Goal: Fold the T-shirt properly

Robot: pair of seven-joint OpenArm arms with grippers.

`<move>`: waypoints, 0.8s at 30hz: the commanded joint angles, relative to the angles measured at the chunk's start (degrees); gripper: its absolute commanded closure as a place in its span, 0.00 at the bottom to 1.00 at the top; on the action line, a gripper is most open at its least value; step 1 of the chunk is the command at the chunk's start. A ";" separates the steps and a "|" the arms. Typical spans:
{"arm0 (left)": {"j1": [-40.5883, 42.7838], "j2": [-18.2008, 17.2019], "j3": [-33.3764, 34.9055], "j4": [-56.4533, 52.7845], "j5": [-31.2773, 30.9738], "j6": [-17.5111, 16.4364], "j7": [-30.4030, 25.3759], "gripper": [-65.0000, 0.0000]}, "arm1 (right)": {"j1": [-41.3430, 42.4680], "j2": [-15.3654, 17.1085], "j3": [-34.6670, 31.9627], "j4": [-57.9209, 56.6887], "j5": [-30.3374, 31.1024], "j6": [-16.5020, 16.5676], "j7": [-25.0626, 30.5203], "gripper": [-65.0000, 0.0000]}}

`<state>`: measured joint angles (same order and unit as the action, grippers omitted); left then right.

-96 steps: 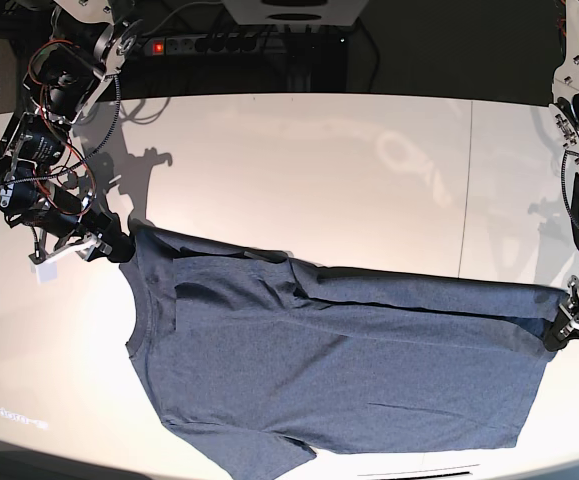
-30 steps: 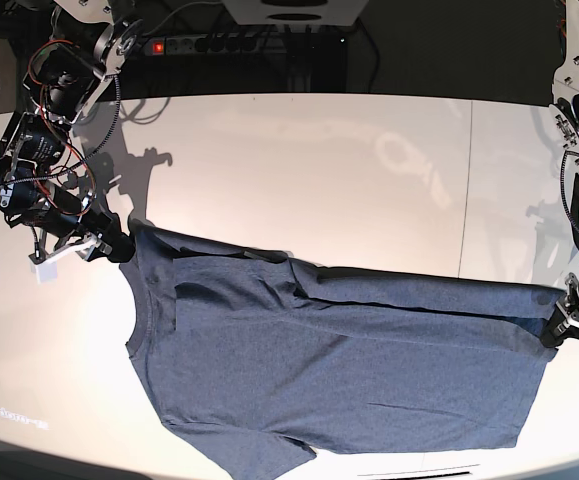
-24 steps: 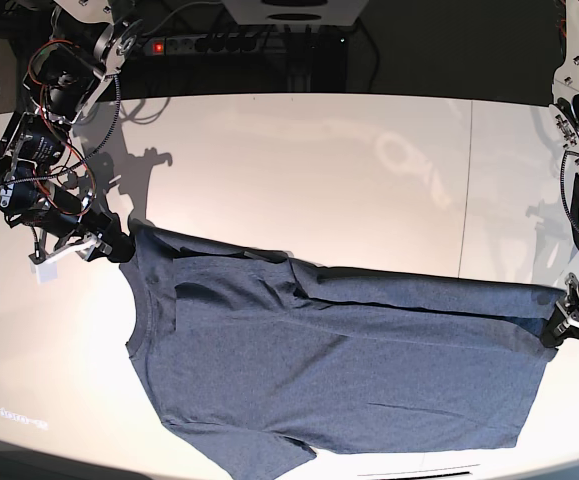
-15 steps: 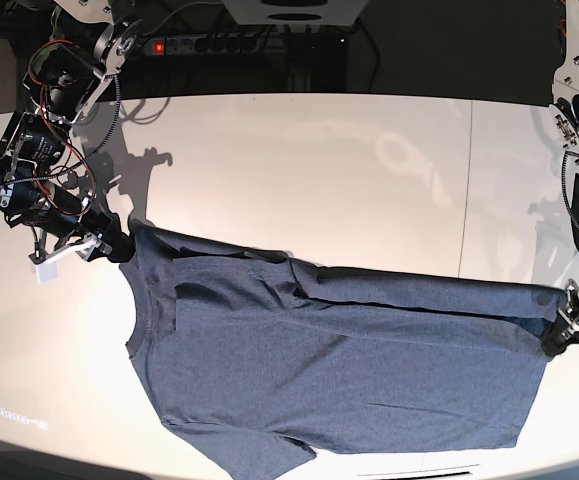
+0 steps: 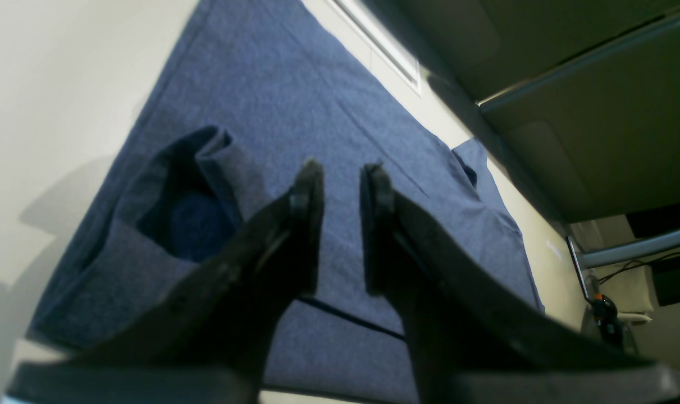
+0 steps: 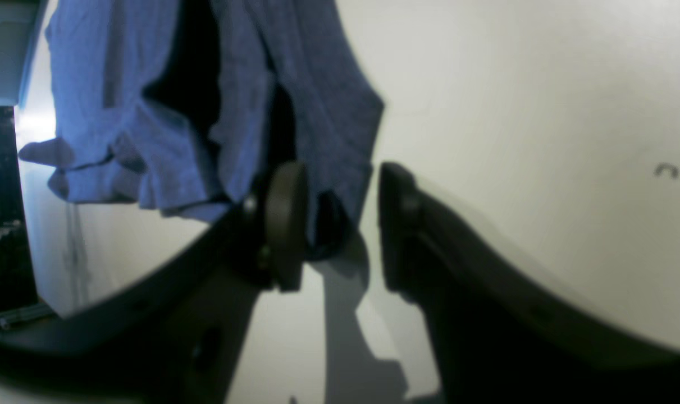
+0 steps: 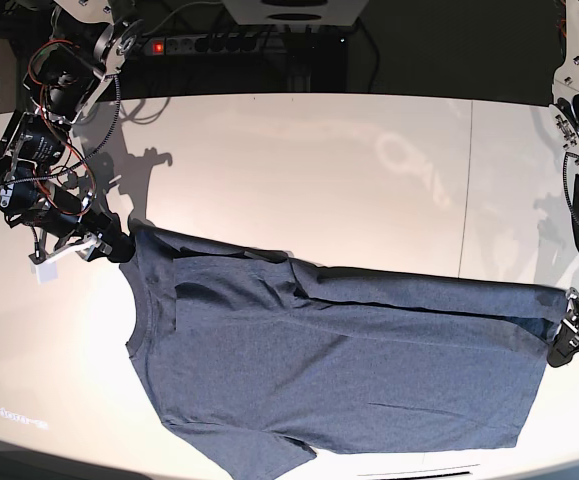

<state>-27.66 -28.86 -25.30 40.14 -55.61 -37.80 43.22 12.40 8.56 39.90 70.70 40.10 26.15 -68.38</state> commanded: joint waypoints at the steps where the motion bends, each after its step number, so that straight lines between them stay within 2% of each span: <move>1: -1.73 -1.16 -0.11 0.87 -1.57 -2.20 -1.07 0.76 | 1.22 0.76 0.11 0.72 0.61 2.16 0.44 0.66; 24: -1.70 -1.18 -0.11 0.87 0.31 -2.20 -2.45 0.76 | 1.18 0.76 0.11 0.72 0.52 2.16 0.37 0.66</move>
<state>-27.66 -28.86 -25.30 40.14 -54.24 -37.80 41.91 12.40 8.56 39.90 70.70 40.10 26.17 -68.38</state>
